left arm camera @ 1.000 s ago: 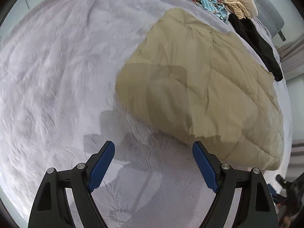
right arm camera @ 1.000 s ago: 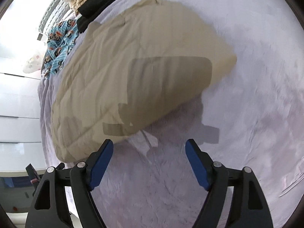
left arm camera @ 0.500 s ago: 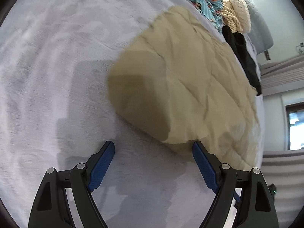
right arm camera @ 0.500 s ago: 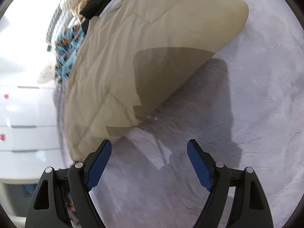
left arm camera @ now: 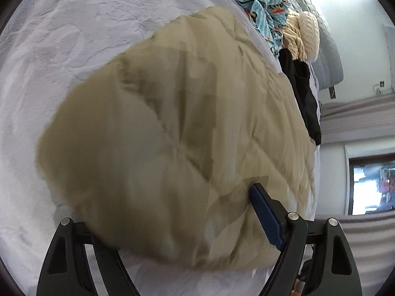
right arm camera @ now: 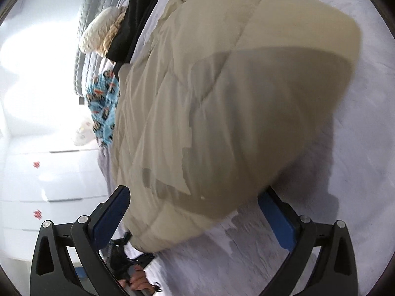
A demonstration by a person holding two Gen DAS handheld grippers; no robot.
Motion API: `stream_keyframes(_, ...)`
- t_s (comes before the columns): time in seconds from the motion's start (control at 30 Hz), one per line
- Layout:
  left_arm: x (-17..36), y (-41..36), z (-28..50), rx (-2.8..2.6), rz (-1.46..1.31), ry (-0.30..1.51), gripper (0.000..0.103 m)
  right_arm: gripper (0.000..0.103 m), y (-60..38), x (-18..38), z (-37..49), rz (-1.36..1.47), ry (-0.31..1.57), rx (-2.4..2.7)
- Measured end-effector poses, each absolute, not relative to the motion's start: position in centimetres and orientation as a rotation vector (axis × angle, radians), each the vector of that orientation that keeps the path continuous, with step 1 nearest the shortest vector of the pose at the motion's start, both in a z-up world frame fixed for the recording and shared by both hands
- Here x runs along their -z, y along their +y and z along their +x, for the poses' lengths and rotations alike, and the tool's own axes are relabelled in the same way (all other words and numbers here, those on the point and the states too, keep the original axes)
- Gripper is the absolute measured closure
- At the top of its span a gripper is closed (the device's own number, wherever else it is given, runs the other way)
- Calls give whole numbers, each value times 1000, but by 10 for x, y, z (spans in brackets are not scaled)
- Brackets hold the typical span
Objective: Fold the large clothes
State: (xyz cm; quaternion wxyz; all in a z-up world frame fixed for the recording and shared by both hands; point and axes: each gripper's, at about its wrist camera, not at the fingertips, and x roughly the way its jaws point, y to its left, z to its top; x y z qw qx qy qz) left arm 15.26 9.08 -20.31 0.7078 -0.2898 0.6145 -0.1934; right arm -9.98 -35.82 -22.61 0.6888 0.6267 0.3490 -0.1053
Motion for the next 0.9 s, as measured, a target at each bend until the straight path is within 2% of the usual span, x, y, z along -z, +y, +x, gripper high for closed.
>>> stream_keyframes(0.1,208,83,159,392,-658,1347,18,0,-363,236,-92,1461,742,199)
stream_keyframes(0.17,212,70,168,371,-667,1340,13,0,-365,244,-81,1489,731,171)
stream_keyframes(0.23,211,63,175,346,-665,1330,13,0,-366,250,-71,1500,730,158)
stream_keyframes(0.27,210,60,178,339,-661,1324,18,0,-367,253,-67,1505,729,158)
stream_keyframes(0.3,208,58,180,338,-654,1312,27,0,-368,255,-65,1512,724,162)
stream_keyframes(0.33,206,58,182,347,-648,1307,49,0,-368,257,-66,1523,715,163)
stream_keyframes(0.37,203,57,184,378,-648,1303,64,0,-368,258,-66,1538,711,163)
stream_keyframes(0.43,193,56,186,410,-618,1277,78,3,-370,260,-70,1578,698,164)
stream_keyframes(0.47,189,56,185,423,-595,1267,81,15,-371,261,-71,1591,698,171)
stream_keyframes(0.5,182,55,184,443,-558,1249,82,44,-372,263,-74,1603,711,189)
stream_keyframes(0.6,160,49,176,509,-457,1196,84,73,-373,264,-79,1629,686,173)
stream_keyframes(0.7,141,49,169,562,-416,1162,85,79,-369,249,-84,1567,666,159)
stream_keyframes(0.9,110,63,146,653,-368,1139,85,80,-353,221,-104,1498,646,138)
